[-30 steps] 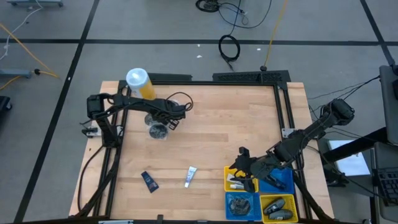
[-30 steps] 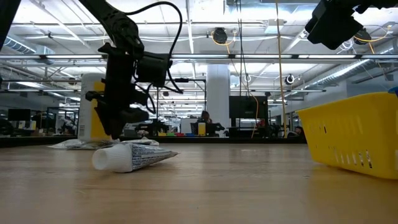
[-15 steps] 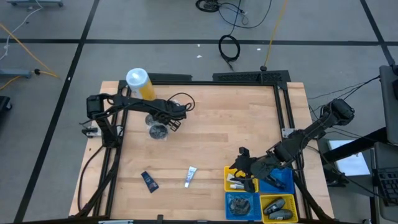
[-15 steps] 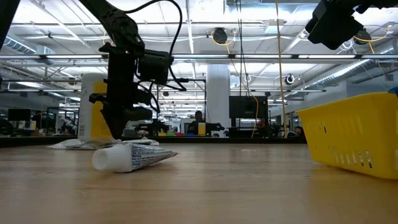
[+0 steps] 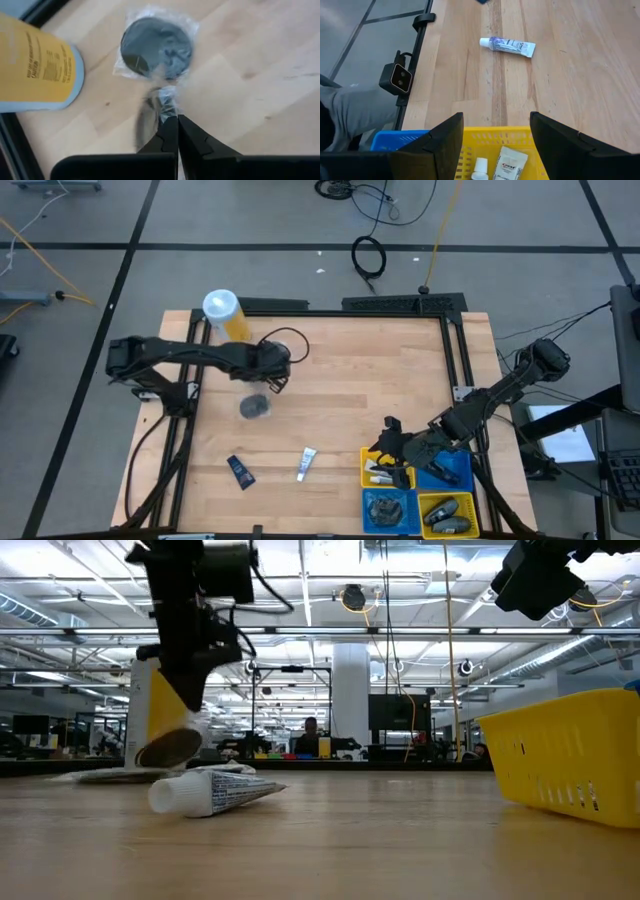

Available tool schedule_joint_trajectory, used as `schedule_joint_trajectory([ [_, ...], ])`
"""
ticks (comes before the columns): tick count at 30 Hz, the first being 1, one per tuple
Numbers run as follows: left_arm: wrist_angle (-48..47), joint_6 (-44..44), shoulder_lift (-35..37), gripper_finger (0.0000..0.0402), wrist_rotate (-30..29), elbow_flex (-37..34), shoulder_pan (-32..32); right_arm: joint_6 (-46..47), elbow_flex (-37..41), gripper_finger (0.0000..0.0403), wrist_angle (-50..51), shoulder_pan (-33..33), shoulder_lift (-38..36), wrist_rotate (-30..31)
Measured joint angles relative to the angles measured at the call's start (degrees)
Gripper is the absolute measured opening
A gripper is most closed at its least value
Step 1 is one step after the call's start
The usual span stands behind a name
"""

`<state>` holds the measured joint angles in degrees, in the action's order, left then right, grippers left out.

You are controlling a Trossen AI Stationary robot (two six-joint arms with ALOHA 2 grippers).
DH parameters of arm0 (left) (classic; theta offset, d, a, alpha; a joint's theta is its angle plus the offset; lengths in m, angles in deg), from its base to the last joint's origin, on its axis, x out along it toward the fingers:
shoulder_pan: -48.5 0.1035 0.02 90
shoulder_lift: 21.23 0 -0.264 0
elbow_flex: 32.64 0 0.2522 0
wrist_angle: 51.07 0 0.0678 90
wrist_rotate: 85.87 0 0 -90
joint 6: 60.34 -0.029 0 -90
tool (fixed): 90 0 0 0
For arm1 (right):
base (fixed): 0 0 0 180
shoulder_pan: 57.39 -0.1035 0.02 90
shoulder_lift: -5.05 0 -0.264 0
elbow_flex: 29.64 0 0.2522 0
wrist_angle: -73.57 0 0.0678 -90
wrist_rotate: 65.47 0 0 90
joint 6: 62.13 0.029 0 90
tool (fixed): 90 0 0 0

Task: Pick & Place Travel size toiletries
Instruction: Put the black hairbrush into the bottom blue bin

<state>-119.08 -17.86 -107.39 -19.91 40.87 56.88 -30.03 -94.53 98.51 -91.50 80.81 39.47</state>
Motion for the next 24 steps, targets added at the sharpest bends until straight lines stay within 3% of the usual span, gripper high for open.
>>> schedule_joint_trajectory([
  [6, -0.6, 1.7, 4.9, 0.0000, -2.0, 0.0, -2.6, -0.2, 0.0, 0.0221, 0.0, 0.0, 0.0, 0.0],
  [24, -2.2, 2.7, 4.9, 0.0000, -2.5, 3.1, -10.0, -1.6, 0.0, 0.0221, 0.3, 0.0, 0.0, 0.2],
])
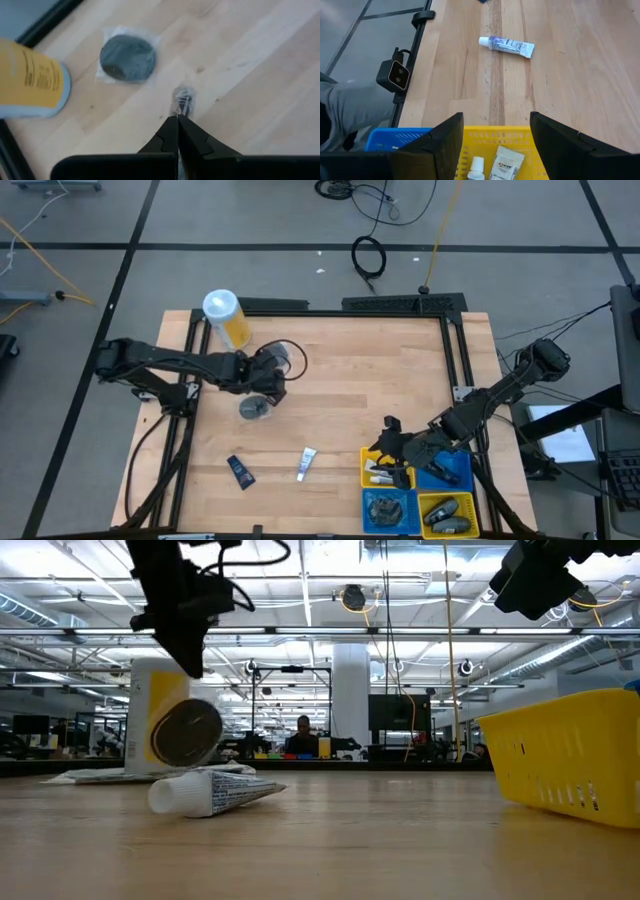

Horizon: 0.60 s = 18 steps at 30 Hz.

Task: Pick & Place Travel size toiletries
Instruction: Put the black hairbrush into the bottom blue bin

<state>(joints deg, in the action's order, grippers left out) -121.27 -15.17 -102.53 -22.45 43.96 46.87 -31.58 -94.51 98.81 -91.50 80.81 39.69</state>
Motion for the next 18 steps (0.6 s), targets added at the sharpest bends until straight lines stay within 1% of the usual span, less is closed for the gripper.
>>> schedule_joint_trajectory([
  [5, 0.4, -2.8, 0.0, 0.0000, -1.8, 4.3, -2.1, -2.7, 0.0, 0.0221, 0.0, 0.1, 0.0, 0.0],
  [9, 5.1, -8.6, 0.0, 0.0000, -2.0, 6.9, -3.7, -5.7, 0.0, 0.0221, -0.1, 1.3, 0.0, 0.1],
  [15, 13.0, -18.2, 0.0, 0.0000, -1.7, 8.8, -4.4, -10.5, 0.0, 0.0221, 0.0, 4.2, 0.0, 6.0],
  [18, 16.4, -22.3, 0.0, 0.0000, -1.2, 8.8, -4.4, -12.8, 0.0, 0.0221, -0.1, 6.3, 0.0, 6.1],
])
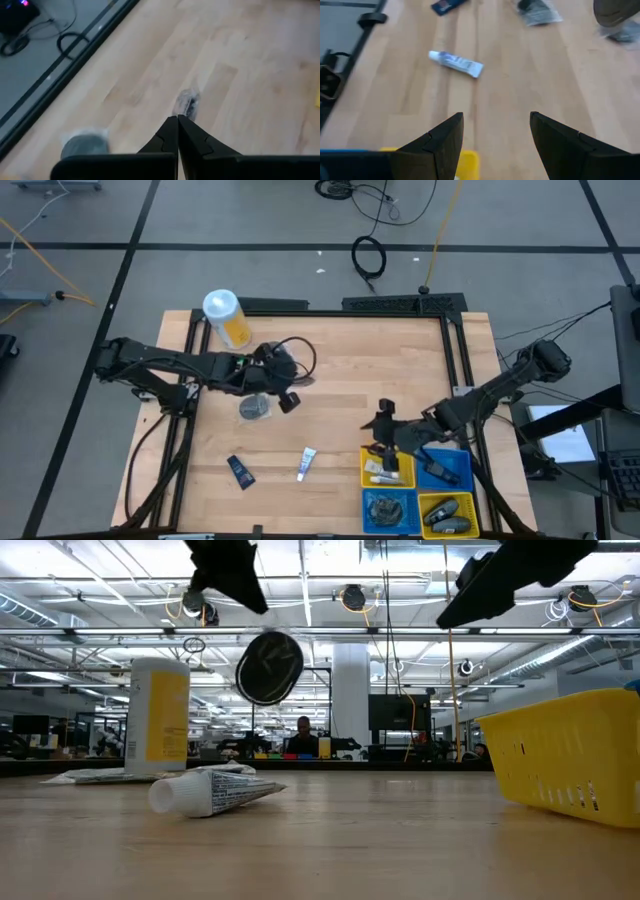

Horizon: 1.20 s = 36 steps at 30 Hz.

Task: Pick & Place Travel size toiletries
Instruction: Put the black hairbrush into the bottom blue bin

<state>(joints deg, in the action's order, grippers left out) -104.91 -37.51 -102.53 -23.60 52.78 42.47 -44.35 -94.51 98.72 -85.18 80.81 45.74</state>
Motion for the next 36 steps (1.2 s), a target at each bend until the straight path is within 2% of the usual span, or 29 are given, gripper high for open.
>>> schedule_joint_trajectory([
  [11, 7.6, -10.4, 0.0, 0.0000, 8.4, 0.0, 0.3, -3.7, 0.0, 0.0221, 0.0, 7.6, 0.0, 0.0],
  [17, 10.8, -11.8, 0.0, 0.0000, 12.9, 0.0, -1.2, -5.6, 0.0, 0.0221, -2.0, 10.0, 0.0, -0.3],
  [26, 14.1, -10.0, 0.0, 0.0000, 14.2, 0.0, -5.2, -12.6, 0.0, 0.0221, -12.9, 10.6, 0.0, -0.3],
  [31, 17.9, -9.5, -0.7, 0.0000, 14.2, 0.0, -7.8, -12.4, 0.0, 0.0222, -16.7, 10.3, 0.0, -0.7],
  [36, 21.5, -10.2, -1.6, 0.0000, 12.5, 0.0, -9.6, -9.4, 0.0, 0.0222, -17.8, 9.4, 0.0, -3.7],
])
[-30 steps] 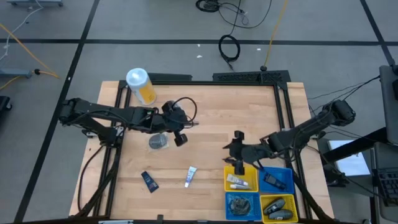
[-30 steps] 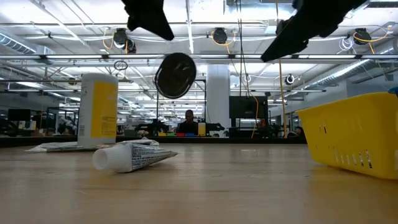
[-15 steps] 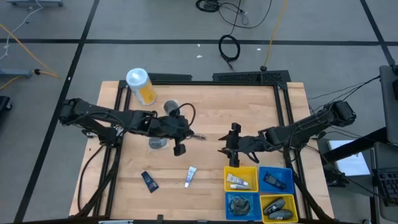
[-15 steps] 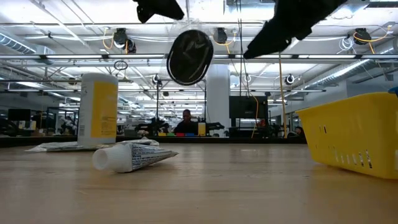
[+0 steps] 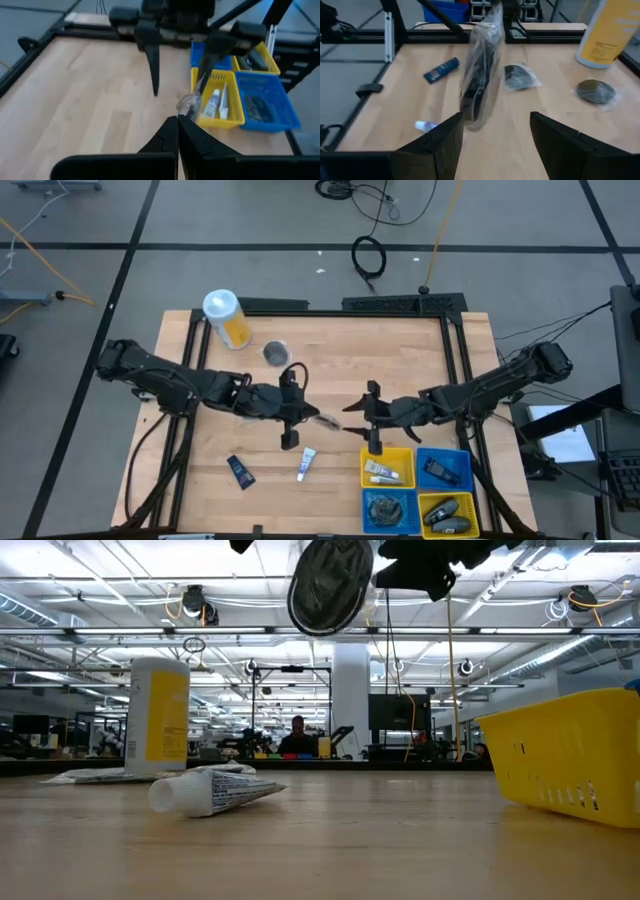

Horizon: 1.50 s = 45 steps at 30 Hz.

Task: Pick & Place Travel size toiletries
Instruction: Put the black hairbrush into the bottom blue bin

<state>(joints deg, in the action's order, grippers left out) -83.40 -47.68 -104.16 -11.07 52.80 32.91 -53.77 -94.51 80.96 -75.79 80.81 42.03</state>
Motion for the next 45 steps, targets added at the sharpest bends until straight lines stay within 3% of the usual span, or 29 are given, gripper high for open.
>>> schedule_joint_trajectory([
  [7, 4.1, -0.2, -2.0, 0.0000, -1.4, 0.0, 0.1, 0.4, 0.0, 0.0222, -4.4, -2.2, 2.0, 0.2],
  [18, 4.4, -0.2, -2.4, 0.0000, -1.4, 0.0, 0.5, 1.6, 0.0, 0.0222, -2.5, -4.9, 2.1, 0.3],
  [23, 6.4, -0.7, -2.4, 0.0000, -1.4, 0.0, 0.6, 1.9, 0.0, 0.0222, -4.2, -5.0, 2.2, 6.4],
  [30, 10.4, -1.7, -2.6, 0.0000, -0.1, 0.0, 0.5, 1.5, 0.0, 0.0216, -9.5, -3.7, 5.1, 6.7],
  [34, 11.7, -2.0, -3.0, 0.0000, 1.7, 0.0, 0.1, 1.9, 0.1, 0.0169, -8.8, -3.1, 6.7, 7.9],
  [39, 11.5, -2.0, -3.4, 0.0000, 2.3, 0.0, 0.1, 1.5, 0.0, 0.0033, -8.4, -3.4, 6.4, 7.8],
  [45, 11.6, -3.1, -3.3, 0.0000, 2.3, 0.0, 0.1, 0.8, 0.0, 0.0022, -8.0, -4.9, 5.5, 7.9],
])
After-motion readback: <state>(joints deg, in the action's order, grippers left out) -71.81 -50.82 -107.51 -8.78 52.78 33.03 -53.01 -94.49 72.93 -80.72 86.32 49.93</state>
